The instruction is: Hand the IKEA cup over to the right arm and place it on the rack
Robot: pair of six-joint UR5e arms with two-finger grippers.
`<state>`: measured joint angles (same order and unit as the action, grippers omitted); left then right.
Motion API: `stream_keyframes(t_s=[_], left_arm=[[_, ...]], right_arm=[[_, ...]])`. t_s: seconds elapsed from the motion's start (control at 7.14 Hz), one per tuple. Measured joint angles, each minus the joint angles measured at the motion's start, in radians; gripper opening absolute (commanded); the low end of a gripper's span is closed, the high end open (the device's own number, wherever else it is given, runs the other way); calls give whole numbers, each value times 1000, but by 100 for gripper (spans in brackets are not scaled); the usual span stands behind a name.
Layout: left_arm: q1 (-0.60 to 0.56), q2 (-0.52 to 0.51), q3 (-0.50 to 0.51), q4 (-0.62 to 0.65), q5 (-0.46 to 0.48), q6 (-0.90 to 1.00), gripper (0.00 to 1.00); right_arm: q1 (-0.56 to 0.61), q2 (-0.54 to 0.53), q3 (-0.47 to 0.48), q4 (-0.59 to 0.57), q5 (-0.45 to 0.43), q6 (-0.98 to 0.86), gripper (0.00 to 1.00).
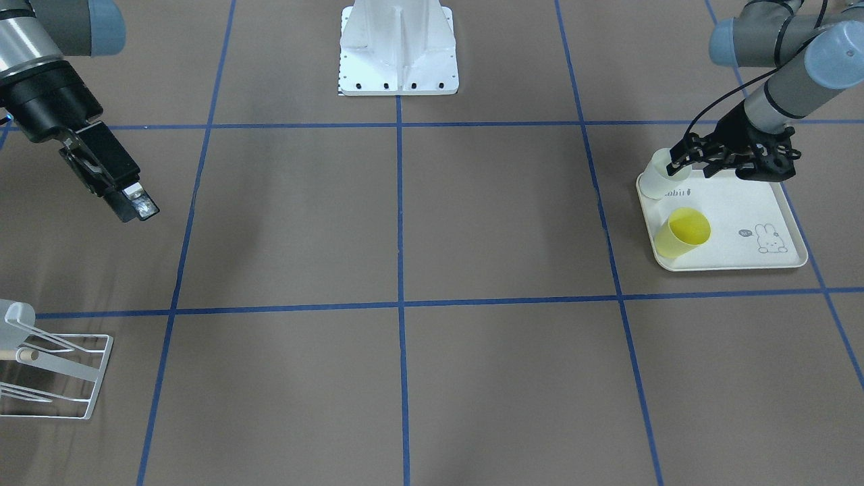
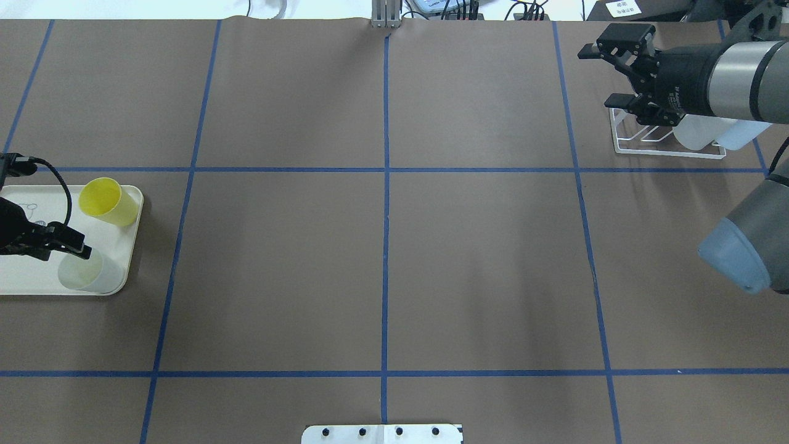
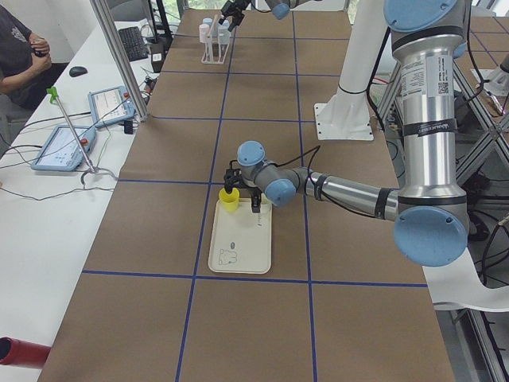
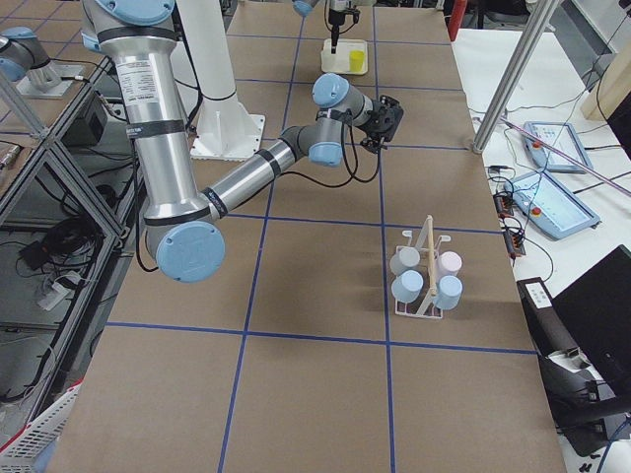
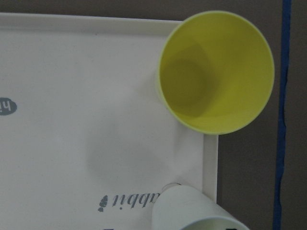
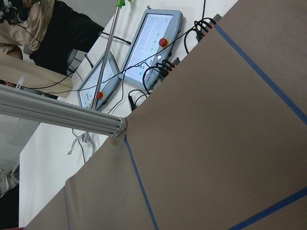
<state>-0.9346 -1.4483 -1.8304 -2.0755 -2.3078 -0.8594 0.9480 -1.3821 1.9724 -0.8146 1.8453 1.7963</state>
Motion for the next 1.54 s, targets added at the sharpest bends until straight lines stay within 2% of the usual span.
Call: stream_keyframes(t_s=[0.28,0.42,0.7,0.98,1.26,1.54], left_arm=[[18,3,-1,0,0,-3,65],[28,4,-2,0,0,-5,53],[40,9,-2,0,0,-6,0],[36,18,-12,0,-2,-6,0],[25,55,-68,33,-11,-8,0],[-18,64,-211,234,-43,-9,0]], right_arm=[[0,-1,-1,0,0,0,100],[0,-1,-1,0,0,0,100],[-1,-2,-2,0,0,0,100],[-1,-2,-3,0,-1,0,100],[-2,-1,-4,0,-1,0,100],[-3,0,-6,0,-1,0,100]])
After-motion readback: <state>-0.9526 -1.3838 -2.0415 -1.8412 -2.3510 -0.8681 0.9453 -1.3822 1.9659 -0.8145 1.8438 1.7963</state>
